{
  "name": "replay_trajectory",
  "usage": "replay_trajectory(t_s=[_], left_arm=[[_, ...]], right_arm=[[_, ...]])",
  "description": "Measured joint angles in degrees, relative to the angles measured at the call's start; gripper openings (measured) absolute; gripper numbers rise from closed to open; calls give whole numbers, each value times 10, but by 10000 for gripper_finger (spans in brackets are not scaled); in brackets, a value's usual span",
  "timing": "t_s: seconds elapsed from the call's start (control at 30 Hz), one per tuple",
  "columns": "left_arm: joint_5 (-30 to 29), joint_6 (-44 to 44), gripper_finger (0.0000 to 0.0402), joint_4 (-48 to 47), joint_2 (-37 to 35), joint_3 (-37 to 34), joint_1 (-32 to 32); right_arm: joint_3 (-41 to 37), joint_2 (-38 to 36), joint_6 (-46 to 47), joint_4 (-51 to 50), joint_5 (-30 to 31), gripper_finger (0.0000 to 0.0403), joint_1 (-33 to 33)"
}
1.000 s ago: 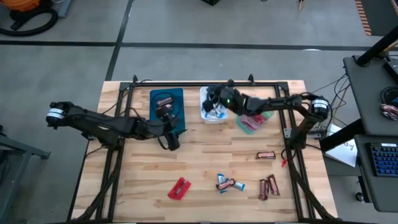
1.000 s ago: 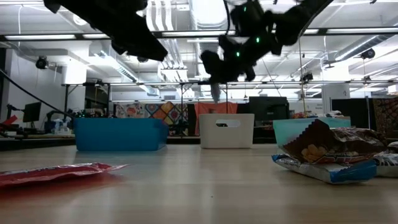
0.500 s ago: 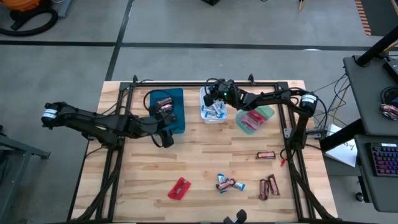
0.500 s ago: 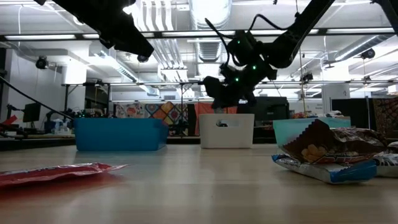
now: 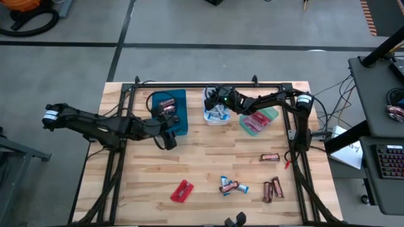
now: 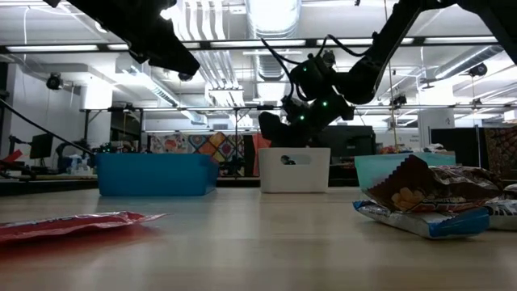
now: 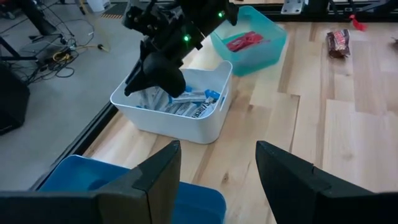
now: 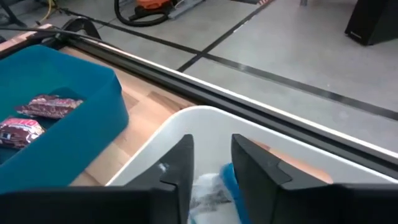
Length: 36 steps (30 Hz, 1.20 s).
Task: Sort candy
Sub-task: Put the white chocolate into the white bin, then put the brown chocolate into the blue bin
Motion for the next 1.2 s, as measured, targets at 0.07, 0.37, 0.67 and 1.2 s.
replay_trajectory(t_s=[0.07, 0.37, 0.67, 1.2], left_arm=[[0, -3, 191, 0, 0, 0, 0], [7, -51, 191, -42, 0, -2, 0], [131, -96, 191, -55, 0, -2, -2], [228, -315, 191, -89, 13, -3, -120]], right_arm=[[0, 0, 1, -6, 0, 118, 0], [0, -47, -5, -103, 0, 167, 4], [0, -163, -40, -271, 0, 170, 40], [0, -343, 44, -531, -142, 139, 233]])
